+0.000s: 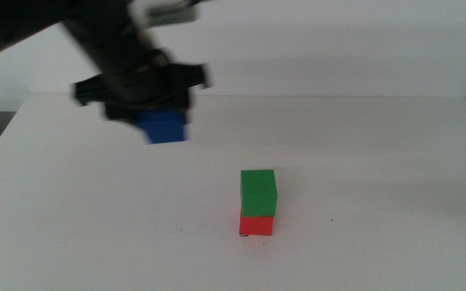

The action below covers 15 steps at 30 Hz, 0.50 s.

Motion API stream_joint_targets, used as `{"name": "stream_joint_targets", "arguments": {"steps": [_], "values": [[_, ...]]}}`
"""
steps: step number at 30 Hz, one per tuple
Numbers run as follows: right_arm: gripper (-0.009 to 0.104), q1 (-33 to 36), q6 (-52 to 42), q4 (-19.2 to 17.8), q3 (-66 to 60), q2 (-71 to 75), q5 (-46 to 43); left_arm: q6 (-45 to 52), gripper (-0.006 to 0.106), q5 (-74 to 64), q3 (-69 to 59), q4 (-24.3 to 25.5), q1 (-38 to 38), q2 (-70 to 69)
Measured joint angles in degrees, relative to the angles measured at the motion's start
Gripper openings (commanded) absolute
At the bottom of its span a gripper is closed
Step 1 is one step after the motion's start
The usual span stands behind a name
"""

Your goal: Stack red cubes first, then green, then blue cubes in a specific spot.

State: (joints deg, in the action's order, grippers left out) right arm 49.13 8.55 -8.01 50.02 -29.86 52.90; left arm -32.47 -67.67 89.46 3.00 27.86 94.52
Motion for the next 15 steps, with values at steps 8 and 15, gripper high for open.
{"name": "stream_joint_targets", "arguments": {"steps": [8, 15], "values": [[0.077, 0.0, 0.0, 0.0, 0.0, 0.0, 0.0, -9.3, -0.002, -2.1, 9.4, 0.8, 13.2, 7.4], [0.077, 0.0, 0.0, 0.0, 0.0, 0.0, 0.0, -12.1, -0.002, -2.3, 12.8, 1.0, 16.4, 13.4]]}}
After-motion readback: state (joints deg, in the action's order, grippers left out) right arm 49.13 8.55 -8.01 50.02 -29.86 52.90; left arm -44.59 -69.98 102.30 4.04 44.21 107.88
